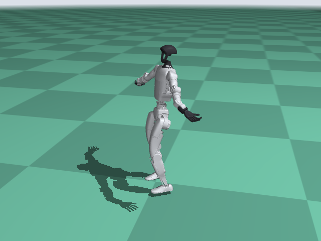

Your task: Dance

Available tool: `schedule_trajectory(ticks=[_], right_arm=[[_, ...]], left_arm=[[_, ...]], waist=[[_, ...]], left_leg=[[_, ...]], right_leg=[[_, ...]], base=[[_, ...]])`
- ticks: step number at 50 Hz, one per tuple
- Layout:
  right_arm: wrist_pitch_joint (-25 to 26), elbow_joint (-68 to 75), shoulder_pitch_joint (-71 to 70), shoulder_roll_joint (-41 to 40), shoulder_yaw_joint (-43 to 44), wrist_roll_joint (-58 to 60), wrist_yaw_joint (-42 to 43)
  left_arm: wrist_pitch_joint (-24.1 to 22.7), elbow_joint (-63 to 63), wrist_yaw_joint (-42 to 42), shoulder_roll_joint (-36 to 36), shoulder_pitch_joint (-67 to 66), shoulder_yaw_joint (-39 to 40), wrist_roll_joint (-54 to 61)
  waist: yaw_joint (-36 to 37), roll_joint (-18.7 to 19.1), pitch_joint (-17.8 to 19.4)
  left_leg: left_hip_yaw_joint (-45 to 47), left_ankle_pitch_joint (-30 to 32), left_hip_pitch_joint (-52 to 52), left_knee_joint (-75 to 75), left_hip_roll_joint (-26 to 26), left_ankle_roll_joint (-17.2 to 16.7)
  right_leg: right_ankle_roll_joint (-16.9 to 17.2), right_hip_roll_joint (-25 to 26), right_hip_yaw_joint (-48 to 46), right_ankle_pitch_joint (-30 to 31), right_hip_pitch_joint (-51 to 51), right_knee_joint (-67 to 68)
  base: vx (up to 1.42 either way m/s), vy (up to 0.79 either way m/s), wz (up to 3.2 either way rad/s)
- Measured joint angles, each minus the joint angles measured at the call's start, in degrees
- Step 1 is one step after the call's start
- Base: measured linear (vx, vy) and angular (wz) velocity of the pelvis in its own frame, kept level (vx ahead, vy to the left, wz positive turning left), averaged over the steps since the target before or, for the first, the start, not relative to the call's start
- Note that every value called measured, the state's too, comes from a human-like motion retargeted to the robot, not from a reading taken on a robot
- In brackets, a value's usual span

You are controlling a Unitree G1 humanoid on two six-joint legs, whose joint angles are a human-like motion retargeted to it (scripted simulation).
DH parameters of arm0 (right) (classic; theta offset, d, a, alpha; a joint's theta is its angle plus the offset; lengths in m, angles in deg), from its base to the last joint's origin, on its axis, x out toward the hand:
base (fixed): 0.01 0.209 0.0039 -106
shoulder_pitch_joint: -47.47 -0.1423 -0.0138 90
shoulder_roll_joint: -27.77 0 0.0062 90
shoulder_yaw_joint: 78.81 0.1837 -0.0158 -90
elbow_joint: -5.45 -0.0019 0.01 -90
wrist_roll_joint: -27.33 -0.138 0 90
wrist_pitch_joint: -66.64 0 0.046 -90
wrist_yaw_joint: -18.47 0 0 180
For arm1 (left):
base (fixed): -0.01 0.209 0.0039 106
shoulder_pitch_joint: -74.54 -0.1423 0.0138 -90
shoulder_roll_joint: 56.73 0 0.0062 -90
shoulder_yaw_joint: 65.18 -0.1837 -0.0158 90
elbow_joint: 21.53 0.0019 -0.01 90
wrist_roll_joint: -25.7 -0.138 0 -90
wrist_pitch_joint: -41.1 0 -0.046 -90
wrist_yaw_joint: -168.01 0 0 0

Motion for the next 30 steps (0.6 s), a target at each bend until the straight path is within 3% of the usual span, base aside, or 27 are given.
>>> schedule_trajectory(ticks=[2,5,7,10,12,15,18,20,23,27,28,30], right_arm=[[-2.4,-3.2,-2.6,-0.5,-1.9,-3.5,0.3],[-1.7,-12.2,-8.4,-5.0,-9.1,-3.5,-2.8],[0.6,-22.7,-10.6,-11.6,-15.7,-0.2,-5.2],[5.2,-44.4,-10.5,-25.6,-24.6,9.0,-11.3],[4.4,-56.4,-8.9,-34.5,-27.3,13.5,-10.5],[-3.5,-70.6,-7.4,-46.1,-30.5,14.5,-0.3],[-16.8,-77.4,-6.9,-53.4,-32.5,8.8,8.8],[-21.3,-79.4,-7.5,-56.7,-34.1,4.7,12.6],[-19.2,-81.5,-8.1,-57.7,-36.9,2.9,11.9],[-17.3,-81.5,-10.7,-53.0,-39.7,4.3,13.3],[-17.1,-81.2,-11.7,-50.2,-40.3,4.4,15.1],[-16.7,-80.6,-12.9,-44.0,-42.3,4.7,18.3]], left_arm=[[-1.2,-2.2,-0.9,0.5,1.7,-0.2,3.2],[0.0,-8.2,-3.2,-0.3,7.5,-6.0,0.7],[2.0,-16.7,-3.5,-3.5,13.3,-12.5,-4.3],[8.5,-33.5,-2.8,-10.8,22.9,-23.4,-11.1],[8.8,-41.6,0.6,-14.6,27.0,-28.6,-11.7],[2.8,-49.0,12.2,-17.6,31.2,-35.7,-11.1],[-4.3,-53.6,23.9,-19.5,33.6,-42.1,-12.2],[-4.4,-56.8,26.6,-21.6,34.9,-45.1,-14.1],[-1.3,-62.1,23.6,-24.0,34.3,-46.8,-16.5],[1.3,-68.3,18.0,-30.3,30.5,-44.8,-17.7],[1.0,-69.7,16.5,-32.8,28.9,-43.7,-17.7],[0.4,-71.0,15.2,-38.2,26.3,-41.2,-16.9]], waist=[[0.5,0.2,0.1],[0.8,0.8,-0.2],[0.9,1.5,0.1],[0.9,2.6,0.5],[0.5,3.0,0.4],[-1.6,3.4,-0.5],[-3.3,3.8,-1.2],[-3.6,4.0,-1.8],[-3.9,3.4,-1.8],[-1.8,1.7,-1.4],[-0.8,0.9,-1.0],[0.8,-1.7,-0.4]], left_leg=[[0.6,1.3,1.6,-2.8,0.2,0.0],[2.3,3.4,4.0,-7.6,1.1,0.1],[2.7,4.6,5.5,-10.1,1.8,0.1],[2.7,6.1,7.4,-13.2,3.1,-0.4],[1.8,6.0,7.0,-13.0,4.0,-1.0],[-1.2,4.7,3.5,-9.1,4.5,-1.8],[-3.3,3.8,-1.3,-2.7,4.7,-2.6],[-2.7,4.1,-3.8,1.1,5.3,-2.9],[-1.9,6.6,-7.1,6.0,6.0,-4.1],[-2.7,9.0,-8.4,8.0,6.0,-9.5],[-2.8,8.5,-8.4,8.0,6.0,-9.5],[-3.0,6.8,-7.9,7.0,5.1,-5.2]], right_leg=[[0.0,0.0,0.1,0.0,0.1,0.3],[-0.2,0.3,0.4,-0.1,-0.3,1.2],[-0.1,0.7,0.6,-0.5,-0.3,2.1],[-0.4,1.7,0.6,-1.3,-0.6,3.8],[-0.6,2.3,0.2,-1.9,-0.9,4.4],[-0.4,2.9,-1.4,-2.8,-1.5,4.8],[0.0,3.2,-2.9,-3.7,-2.3,5.2],[0.4,3.3,-3.2,-4.3,-2.7,5.7],[0.5,3.5,-2.9,-5.1,-3.7,6.7],[0.0,3.2,-2.7,-5.4,-4.2,7.7],[-0.2,2.8,-2.7,-5.4,-4.3,7.8],[-0.7,1.1,-3.0,-5.0,-3.9,7.2]], base=[[-0.01,-0.03,-0.07],[-0.02,0.0,-0.04],[-0.07,0.0,-0.06],[-0.07,-0.02,0.11],[-0.03,-0.04,0.35],[-0.03,-0.01,0.78],[-0.03,0.04,0.77],[0.0,0.07,0.46],[0.01,0.02,0.3],[0.05,-0.05,-0.09],[0.08,-0.07,-0.01],[0.1,-0.07,0.15]])
